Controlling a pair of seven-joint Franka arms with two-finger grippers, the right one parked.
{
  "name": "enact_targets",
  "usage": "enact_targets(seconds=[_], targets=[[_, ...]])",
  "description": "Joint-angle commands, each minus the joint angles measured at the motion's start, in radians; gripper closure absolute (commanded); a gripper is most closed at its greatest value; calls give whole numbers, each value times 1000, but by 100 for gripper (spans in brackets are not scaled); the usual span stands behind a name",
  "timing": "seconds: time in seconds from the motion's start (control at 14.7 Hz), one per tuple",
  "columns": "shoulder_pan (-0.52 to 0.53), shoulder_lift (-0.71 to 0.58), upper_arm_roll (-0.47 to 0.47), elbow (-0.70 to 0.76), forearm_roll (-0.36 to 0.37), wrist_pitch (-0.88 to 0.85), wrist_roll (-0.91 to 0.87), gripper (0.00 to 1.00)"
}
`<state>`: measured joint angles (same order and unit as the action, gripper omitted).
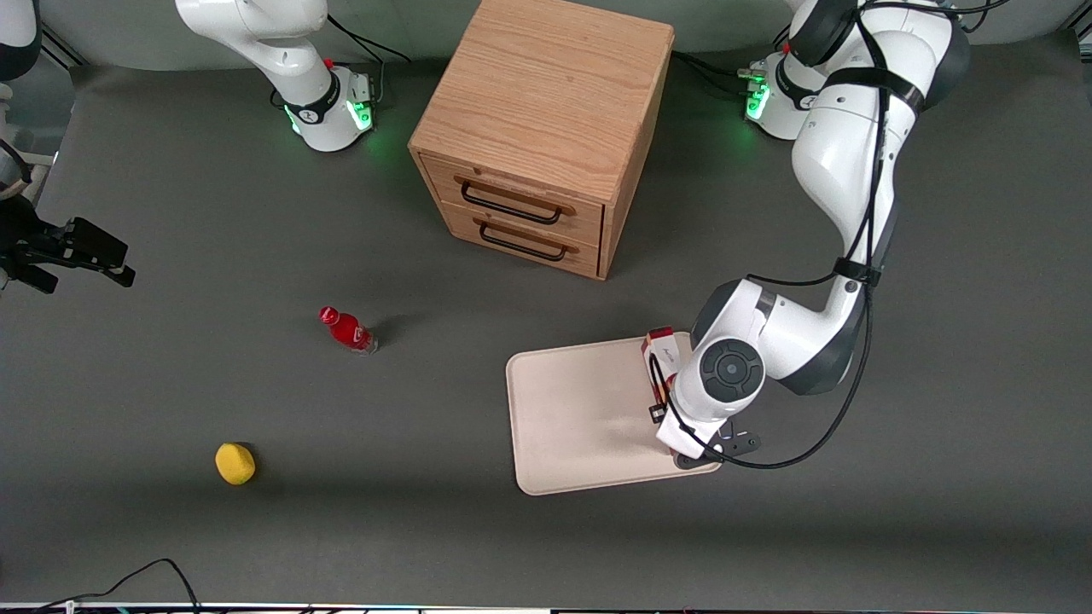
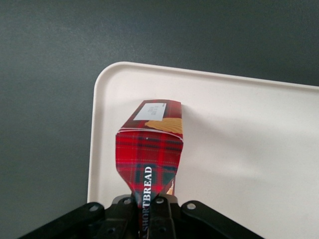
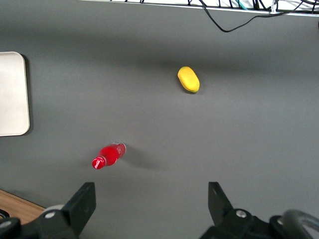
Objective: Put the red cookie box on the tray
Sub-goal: 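Set the box down on the tray and open the left gripper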
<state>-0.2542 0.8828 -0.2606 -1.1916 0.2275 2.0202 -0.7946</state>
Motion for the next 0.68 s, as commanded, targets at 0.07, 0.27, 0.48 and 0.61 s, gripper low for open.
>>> enact_targets(seconds=[0.07, 0.27, 0.48, 0.61], targets=[[-4, 25, 7, 46, 29, 2, 29, 85], [-4, 18, 7, 44, 35, 2, 49, 0], [12, -31, 17, 46, 42, -38, 55, 0], [56, -123, 12, 41, 36, -159, 154, 0]])
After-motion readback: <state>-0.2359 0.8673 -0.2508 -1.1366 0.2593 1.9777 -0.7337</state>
